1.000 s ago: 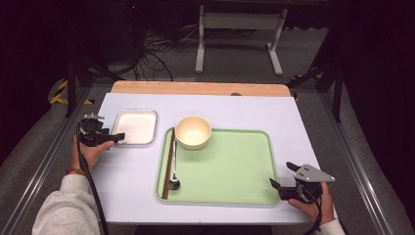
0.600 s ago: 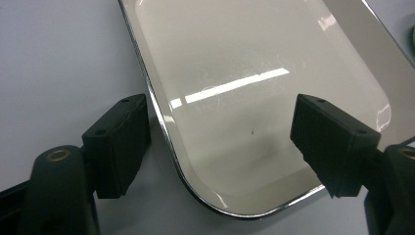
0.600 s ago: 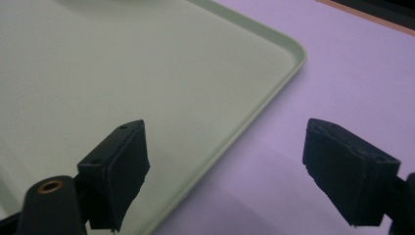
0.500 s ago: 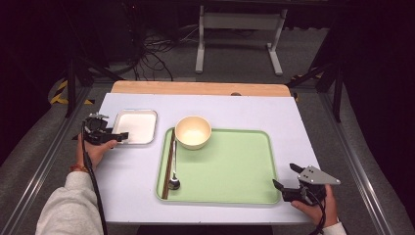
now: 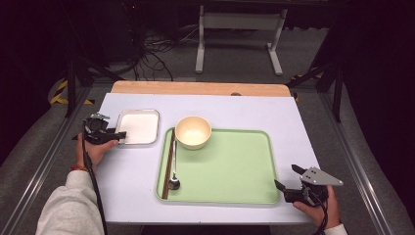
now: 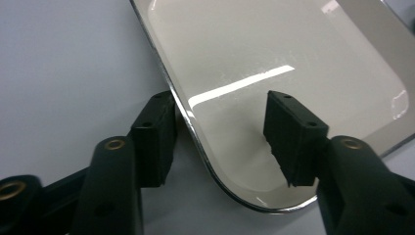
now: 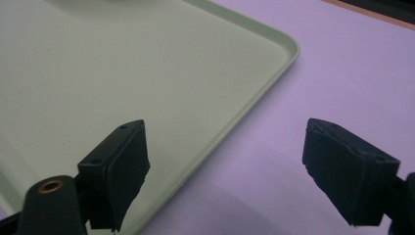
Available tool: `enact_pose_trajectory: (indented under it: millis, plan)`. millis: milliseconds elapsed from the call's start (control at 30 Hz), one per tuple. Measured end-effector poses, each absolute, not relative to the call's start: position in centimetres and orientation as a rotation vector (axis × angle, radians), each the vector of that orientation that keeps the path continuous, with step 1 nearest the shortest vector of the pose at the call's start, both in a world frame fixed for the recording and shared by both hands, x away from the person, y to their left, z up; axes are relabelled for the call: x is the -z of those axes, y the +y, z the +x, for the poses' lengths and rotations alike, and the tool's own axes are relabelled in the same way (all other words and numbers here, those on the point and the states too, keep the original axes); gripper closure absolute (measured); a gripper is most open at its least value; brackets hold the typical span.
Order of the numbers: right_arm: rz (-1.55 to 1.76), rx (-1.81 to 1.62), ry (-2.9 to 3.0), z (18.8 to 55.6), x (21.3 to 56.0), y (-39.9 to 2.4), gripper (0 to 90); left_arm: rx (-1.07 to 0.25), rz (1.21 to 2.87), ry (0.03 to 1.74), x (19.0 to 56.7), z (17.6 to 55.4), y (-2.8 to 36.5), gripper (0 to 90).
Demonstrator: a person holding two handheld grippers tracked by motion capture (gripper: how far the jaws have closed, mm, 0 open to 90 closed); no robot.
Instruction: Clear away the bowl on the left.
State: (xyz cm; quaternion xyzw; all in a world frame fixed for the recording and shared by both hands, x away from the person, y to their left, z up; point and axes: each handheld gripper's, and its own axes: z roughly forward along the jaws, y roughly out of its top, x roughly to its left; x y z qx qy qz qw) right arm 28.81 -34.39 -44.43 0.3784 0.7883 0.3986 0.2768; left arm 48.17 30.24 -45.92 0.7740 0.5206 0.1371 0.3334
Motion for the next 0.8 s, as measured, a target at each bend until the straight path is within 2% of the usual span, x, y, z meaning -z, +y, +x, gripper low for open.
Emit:
enact_pose_trajectory:
  millis: [100, 200, 267, 433, 567, 800]
  plan:
    - [1.029, -1.065, 2.122, 28.8, 44.6, -34.5, 18.0, -0.368, 2.014, 1.374, 45.9, 48.2, 30.3, 56.7]
    - [1.035, -1.074, 2.118, 28.8, 44.6, -34.6, 18.1, -0.366, 1.991, 1.397, 45.9, 48.1, 30.6, 65.9]
    - [1.031, -1.076, 2.115, 28.8, 44.5, -34.6, 18.7, -0.391, 1.976, 1.421, 45.8, 47.9, 30.9, 77.6]
    - [0.987, -1.107, 2.085, 28.4, 44.1, -34.4, 20.9, -0.385, 1.933, 1.411, 46.0, 48.0, 30.9, 82.7]
    - [1.003, -1.101, 2.085, 28.5, 44.3, -34.6, 21.4, -0.409, 1.832, 1.381, 45.2, 47.5, 31.1, 88.0]
    - [0.991, -1.102, 2.1, 28.5, 44.3, -34.4, 21.3, -0.466, 1.711, 1.363, 44.3, 46.7, 31.9, 89.0]
